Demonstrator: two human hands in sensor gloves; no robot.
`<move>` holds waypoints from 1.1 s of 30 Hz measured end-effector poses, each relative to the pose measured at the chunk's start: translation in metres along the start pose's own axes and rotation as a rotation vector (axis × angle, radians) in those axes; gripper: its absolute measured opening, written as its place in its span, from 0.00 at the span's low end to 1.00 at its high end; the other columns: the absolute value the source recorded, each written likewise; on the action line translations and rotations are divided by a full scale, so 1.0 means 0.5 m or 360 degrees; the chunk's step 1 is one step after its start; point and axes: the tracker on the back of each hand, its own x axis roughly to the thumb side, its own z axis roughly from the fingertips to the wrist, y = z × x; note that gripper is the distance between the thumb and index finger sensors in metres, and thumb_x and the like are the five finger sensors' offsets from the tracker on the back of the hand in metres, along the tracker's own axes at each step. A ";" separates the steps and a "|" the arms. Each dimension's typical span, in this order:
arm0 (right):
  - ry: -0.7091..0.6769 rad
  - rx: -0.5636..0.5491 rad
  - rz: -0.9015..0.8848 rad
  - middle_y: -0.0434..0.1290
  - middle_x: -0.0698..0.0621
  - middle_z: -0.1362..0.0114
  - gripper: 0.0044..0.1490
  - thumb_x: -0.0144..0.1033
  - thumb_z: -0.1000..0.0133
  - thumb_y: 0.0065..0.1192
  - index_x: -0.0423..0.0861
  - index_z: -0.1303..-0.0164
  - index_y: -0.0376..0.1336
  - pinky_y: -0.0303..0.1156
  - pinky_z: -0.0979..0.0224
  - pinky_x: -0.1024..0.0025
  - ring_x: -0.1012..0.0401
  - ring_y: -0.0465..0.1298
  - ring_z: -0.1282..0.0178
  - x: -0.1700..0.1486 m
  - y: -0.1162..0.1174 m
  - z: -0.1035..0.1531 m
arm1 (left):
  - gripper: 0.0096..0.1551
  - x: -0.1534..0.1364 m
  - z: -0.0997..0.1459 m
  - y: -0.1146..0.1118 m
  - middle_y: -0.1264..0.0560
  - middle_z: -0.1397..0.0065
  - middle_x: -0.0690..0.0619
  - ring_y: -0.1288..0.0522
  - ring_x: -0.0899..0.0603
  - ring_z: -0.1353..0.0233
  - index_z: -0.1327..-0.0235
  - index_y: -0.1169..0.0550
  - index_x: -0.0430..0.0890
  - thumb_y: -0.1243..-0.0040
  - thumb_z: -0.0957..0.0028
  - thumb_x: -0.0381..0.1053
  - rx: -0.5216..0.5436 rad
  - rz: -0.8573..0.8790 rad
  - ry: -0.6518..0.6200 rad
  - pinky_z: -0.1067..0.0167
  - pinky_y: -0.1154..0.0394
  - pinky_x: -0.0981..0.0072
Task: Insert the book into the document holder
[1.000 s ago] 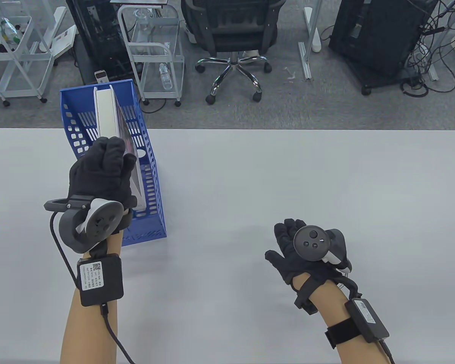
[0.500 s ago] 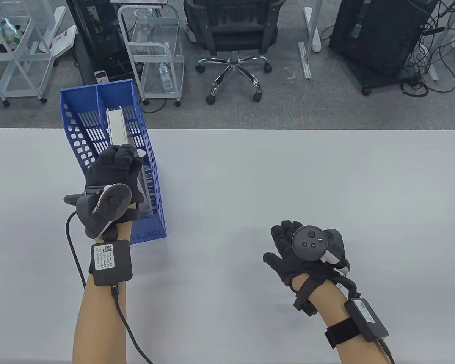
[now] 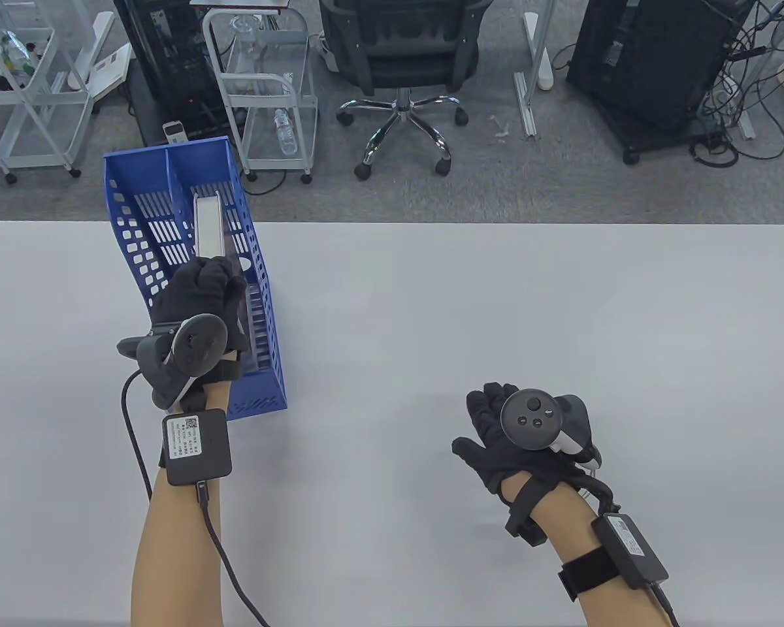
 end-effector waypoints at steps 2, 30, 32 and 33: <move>0.0002 0.0005 -0.0002 0.40 0.28 0.23 0.51 0.55 0.47 0.57 0.33 0.30 0.44 0.46 0.33 0.26 0.28 0.38 0.27 0.000 0.000 0.000 | 0.26 -0.001 -0.001 -0.002 0.27 0.35 0.62 0.14 0.43 0.43 0.45 0.27 0.64 0.32 0.58 0.62 -0.0026 -0.0005 0.0015 0.41 0.21 0.52; -0.0114 -0.0073 0.0095 0.37 0.30 0.23 0.52 0.55 0.47 0.57 0.33 0.30 0.42 0.44 0.33 0.26 0.30 0.34 0.28 0.049 -0.005 0.012 | 0.46 0.170 0.089 0.102 0.51 0.13 0.58 0.60 0.40 0.13 0.22 0.44 0.61 0.48 0.54 0.73 -0.1211 0.0483 0.0130 0.24 0.58 0.35; -0.0128 -0.0073 0.0121 0.35 0.30 0.24 0.53 0.55 0.47 0.56 0.33 0.30 0.40 0.42 0.33 0.26 0.31 0.32 0.28 0.056 -0.001 0.012 | 0.47 0.188 0.128 0.077 0.54 0.14 0.56 0.61 0.39 0.14 0.22 0.46 0.59 0.48 0.54 0.73 -0.1318 0.0480 0.0113 0.25 0.58 0.35; -0.0133 -0.0069 0.0127 0.34 0.31 0.24 0.53 0.55 0.47 0.57 0.33 0.30 0.40 0.41 0.33 0.26 0.31 0.31 0.28 0.060 0.002 0.012 | 0.47 0.198 0.153 0.060 0.55 0.15 0.55 0.61 0.39 0.14 0.22 0.46 0.59 0.48 0.54 0.73 -0.1398 0.0481 0.0126 0.25 0.58 0.35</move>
